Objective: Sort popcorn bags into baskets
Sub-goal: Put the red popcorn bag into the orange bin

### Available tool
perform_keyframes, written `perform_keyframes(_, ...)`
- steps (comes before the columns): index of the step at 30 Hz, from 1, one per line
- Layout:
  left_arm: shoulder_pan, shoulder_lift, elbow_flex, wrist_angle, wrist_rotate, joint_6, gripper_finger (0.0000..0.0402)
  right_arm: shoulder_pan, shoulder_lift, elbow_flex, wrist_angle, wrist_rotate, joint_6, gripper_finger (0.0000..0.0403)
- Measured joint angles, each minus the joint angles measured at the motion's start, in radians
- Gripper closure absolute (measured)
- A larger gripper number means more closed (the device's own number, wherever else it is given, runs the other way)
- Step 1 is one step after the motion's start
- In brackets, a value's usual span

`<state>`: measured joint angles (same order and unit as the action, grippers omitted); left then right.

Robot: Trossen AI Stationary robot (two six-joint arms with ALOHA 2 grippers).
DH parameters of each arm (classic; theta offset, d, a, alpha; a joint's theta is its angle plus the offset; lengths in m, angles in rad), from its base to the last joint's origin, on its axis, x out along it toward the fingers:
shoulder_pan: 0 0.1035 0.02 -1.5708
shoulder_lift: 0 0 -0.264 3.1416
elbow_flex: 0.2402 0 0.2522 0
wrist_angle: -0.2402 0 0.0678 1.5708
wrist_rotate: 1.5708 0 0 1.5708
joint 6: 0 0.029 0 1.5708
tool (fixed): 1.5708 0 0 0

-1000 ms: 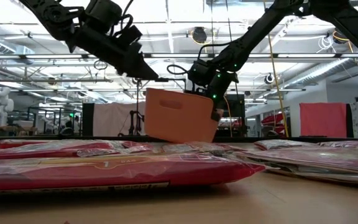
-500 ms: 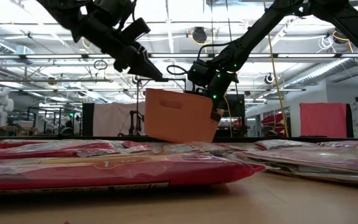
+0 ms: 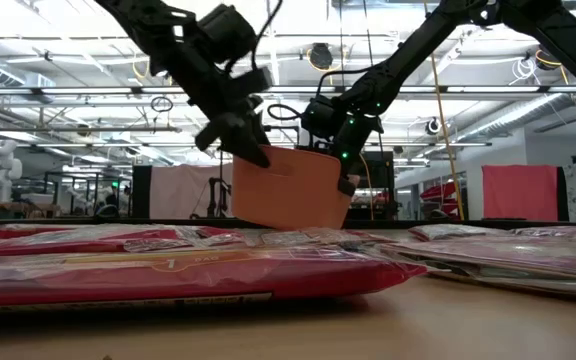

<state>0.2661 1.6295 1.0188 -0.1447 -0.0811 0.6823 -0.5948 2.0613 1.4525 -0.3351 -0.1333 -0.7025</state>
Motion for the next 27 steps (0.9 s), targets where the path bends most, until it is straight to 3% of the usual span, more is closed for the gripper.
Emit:
perform_keyframes(8, -0.012, 0.047, 0.003, -0.022, -0.054, 0.161, 0.0385, 0.008, -0.024, -0.001, 0.007, 0.010, 0.049, 0.0279)
perform_keyframes(15, -0.053, 0.026, 0.003, -0.008, -0.262, 0.346, 0.0397, 0.008, -0.130, 0.008, 0.037, 0.014, 0.081, 0.0231)
perform_keyframes(18, -0.065, 0.025, 0.003, 0.006, -0.293, 0.393, 0.0397, 0.009, -0.142, 0.008, 0.113, 0.093, 0.088, 0.0200)
perform_keyframes(21, -0.077, 0.029, 0.003, 0.020, -0.327, 0.418, 0.0398, 0.014, -0.146, 0.008, 0.187, 0.153, 0.018, 0.0176)
perform_keyframes(27, -0.106, 0.030, 0.003, 0.020, -0.480, 0.519, 0.0398, 0.049, -0.147, -0.052, 0.323, 0.175, -0.176, 0.0161)
